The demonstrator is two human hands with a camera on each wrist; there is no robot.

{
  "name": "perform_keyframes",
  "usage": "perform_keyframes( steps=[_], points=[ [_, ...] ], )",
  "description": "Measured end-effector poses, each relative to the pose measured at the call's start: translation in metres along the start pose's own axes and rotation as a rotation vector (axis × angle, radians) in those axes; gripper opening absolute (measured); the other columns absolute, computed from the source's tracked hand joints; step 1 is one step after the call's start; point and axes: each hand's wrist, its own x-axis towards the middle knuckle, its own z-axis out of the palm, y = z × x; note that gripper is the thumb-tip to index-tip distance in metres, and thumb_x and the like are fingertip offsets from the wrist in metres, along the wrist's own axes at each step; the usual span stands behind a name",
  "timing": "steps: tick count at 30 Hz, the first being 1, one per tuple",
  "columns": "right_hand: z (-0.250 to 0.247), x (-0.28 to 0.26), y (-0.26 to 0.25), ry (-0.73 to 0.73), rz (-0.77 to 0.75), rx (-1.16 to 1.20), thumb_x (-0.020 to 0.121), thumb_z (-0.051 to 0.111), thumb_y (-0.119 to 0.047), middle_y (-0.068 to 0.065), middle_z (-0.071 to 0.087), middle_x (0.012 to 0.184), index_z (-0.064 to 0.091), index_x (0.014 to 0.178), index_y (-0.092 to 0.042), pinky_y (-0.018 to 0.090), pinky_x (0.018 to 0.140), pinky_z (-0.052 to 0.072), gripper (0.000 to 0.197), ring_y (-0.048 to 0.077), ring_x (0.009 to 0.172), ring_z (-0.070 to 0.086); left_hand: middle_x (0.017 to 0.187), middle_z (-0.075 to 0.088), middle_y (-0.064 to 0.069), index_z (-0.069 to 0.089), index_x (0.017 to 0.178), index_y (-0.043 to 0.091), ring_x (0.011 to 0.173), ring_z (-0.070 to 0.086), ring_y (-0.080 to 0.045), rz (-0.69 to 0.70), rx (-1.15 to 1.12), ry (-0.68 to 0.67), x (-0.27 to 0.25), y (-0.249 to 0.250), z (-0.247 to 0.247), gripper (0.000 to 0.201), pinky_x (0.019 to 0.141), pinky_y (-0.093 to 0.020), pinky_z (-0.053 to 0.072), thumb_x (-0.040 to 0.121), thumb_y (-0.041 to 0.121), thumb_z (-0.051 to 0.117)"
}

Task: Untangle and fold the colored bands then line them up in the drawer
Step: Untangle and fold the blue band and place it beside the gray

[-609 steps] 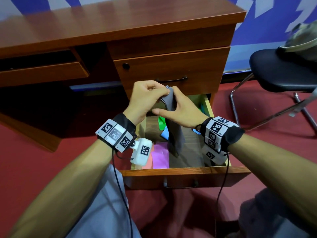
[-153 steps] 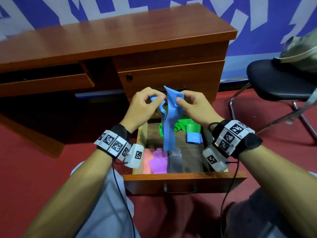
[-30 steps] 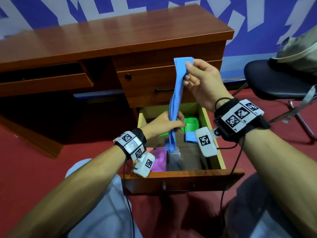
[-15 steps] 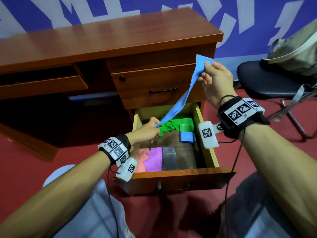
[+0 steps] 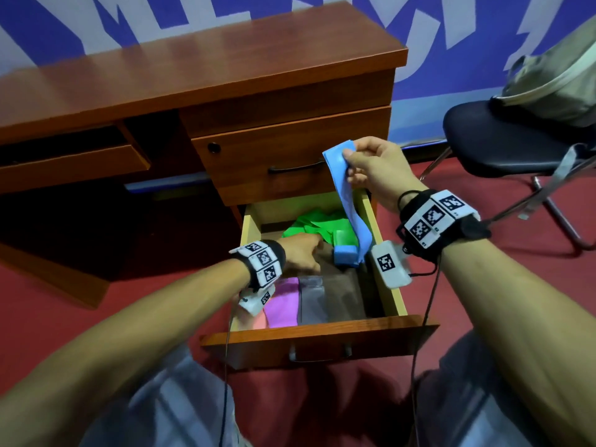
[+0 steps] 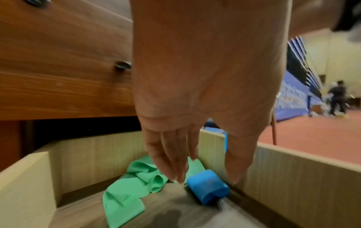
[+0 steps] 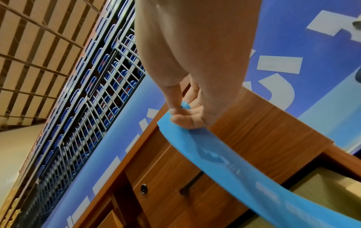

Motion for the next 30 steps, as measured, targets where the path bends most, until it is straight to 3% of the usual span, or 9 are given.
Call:
perform_keyframes(
  steps=[6, 11, 14, 17, 21, 23, 25, 28, 30],
  points=[
    [-0.012, 0.008, 0.001, 0.114, -0.018, -0.037, 0.095, 0.063, -0.003, 0.004, 0.056, 0.066, 0.056, 0.081, -0.012, 0.019, 0.050, 0.049, 0.018, 0.009, 0.051, 0.055, 0.113, 0.068, -0.006, 0.063, 0.118, 0.016, 0.103, 0.066, -0.030, 0.108, 0.144, 0.001, 0.056, 0.044, 0.025, 0.041, 0.079, -0.031, 0.051, 0.083, 0.033, 0.075],
    [-0.016, 0.013, -0.007, 0.191, -0.080, -0.034, 0.094, 0.063, -0.003, 0.004, 0.055, 0.063, 0.056, 0.086, -0.008, 0.020, 0.049, 0.047, 0.013, 0.007, 0.048, 0.054, 0.116, 0.068, -0.009, 0.065, 0.119, 0.013, 0.108, 0.065, -0.032, 0.128, 0.190, -0.051, 0.080, 0.058, 0.046, 0.035, 0.092, -0.039, 0.054, 0.089, 0.026, 0.075],
    [-0.022, 0.014, -0.009, 0.215, -0.080, -0.024, 0.095, 0.063, -0.003, 0.003, 0.054, 0.063, 0.055, 0.080, -0.012, 0.022, 0.050, 0.049, 0.019, 0.007, 0.048, 0.053, 0.113, 0.066, -0.014, 0.067, 0.114, 0.008, 0.104, 0.064, -0.036, 0.121, 0.226, 0.003, 0.080, 0.055, 0.044, 0.025, 0.080, -0.033, 0.049, 0.092, 0.019, 0.066],
    [-0.025, 0.014, -0.011, 0.232, -0.075, -0.006, 0.095, 0.063, -0.003, 0.002, 0.054, 0.063, 0.056, 0.082, -0.012, 0.021, 0.052, 0.050, 0.017, 0.006, 0.047, 0.053, 0.102, 0.067, -0.004, 0.067, 0.108, 0.014, 0.095, 0.066, -0.027, 0.095, 0.028, 0.031, 0.074, 0.038, 0.034, 0.029, 0.078, -0.032, 0.051, 0.081, 0.019, 0.076],
    [-0.023, 0.014, -0.011, 0.216, -0.064, -0.009, 0.094, 0.063, -0.004, 0.002, 0.054, 0.064, 0.057, 0.086, -0.010, 0.021, 0.052, 0.049, 0.013, 0.006, 0.049, 0.054, 0.106, 0.073, -0.003, 0.074, 0.103, 0.019, 0.086, 0.062, -0.011, 0.058, -0.093, -0.418, 0.057, 0.015, 0.017, 0.026, 0.085, -0.032, 0.053, 0.079, 0.018, 0.083],
    [-0.022, 0.013, -0.011, 0.204, -0.067, -0.026, 0.095, 0.063, -0.005, 0.005, 0.056, 0.067, 0.058, 0.089, -0.007, 0.021, 0.052, 0.049, 0.009, 0.007, 0.050, 0.054, 0.094, 0.076, -0.010, 0.075, 0.100, 0.009, 0.070, 0.067, -0.016, -0.002, -0.270, -0.455, 0.052, 0.012, 0.017, 0.012, 0.072, -0.029, 0.057, 0.089, 0.008, 0.073],
    [-0.022, 0.012, -0.012, 0.201, -0.071, -0.048, 0.095, 0.063, -0.005, 0.007, 0.056, 0.071, 0.058, 0.091, -0.006, 0.021, 0.052, 0.050, 0.006, 0.008, 0.051, 0.054, 0.072, 0.068, -0.008, 0.072, 0.087, 0.006, 0.051, 0.060, -0.017, -0.058, -0.299, -0.323, 0.057, 0.010, 0.022, 0.006, 0.051, -0.023, 0.051, 0.088, 0.003, 0.068],
    [-0.025, 0.011, -0.012, 0.215, -0.076, -0.073, 0.094, 0.063, -0.006, 0.008, 0.057, 0.072, 0.059, 0.091, -0.006, 0.021, 0.052, 0.050, 0.006, 0.007, 0.049, 0.054, 0.067, 0.067, -0.009, 0.066, 0.073, 0.010, 0.059, 0.060, -0.026, -0.112, -0.099, -0.180, 0.067, 0.014, 0.029, 0.014, 0.053, -0.028, 0.049, 0.084, 0.018, 0.067],
    [-0.028, 0.012, -0.011, 0.222, -0.072, -0.078, 0.094, 0.063, -0.005, 0.008, 0.057, 0.072, 0.058, 0.089, -0.007, 0.021, 0.052, 0.050, 0.007, 0.007, 0.048, 0.054, 0.083, 0.071, -0.007, 0.067, 0.083, 0.013, 0.076, 0.066, -0.028, -0.124, 0.131, -0.164, 0.074, 0.020, 0.033, 0.038, 0.065, -0.032, 0.050, 0.089, 0.050, 0.064]
  ],
)
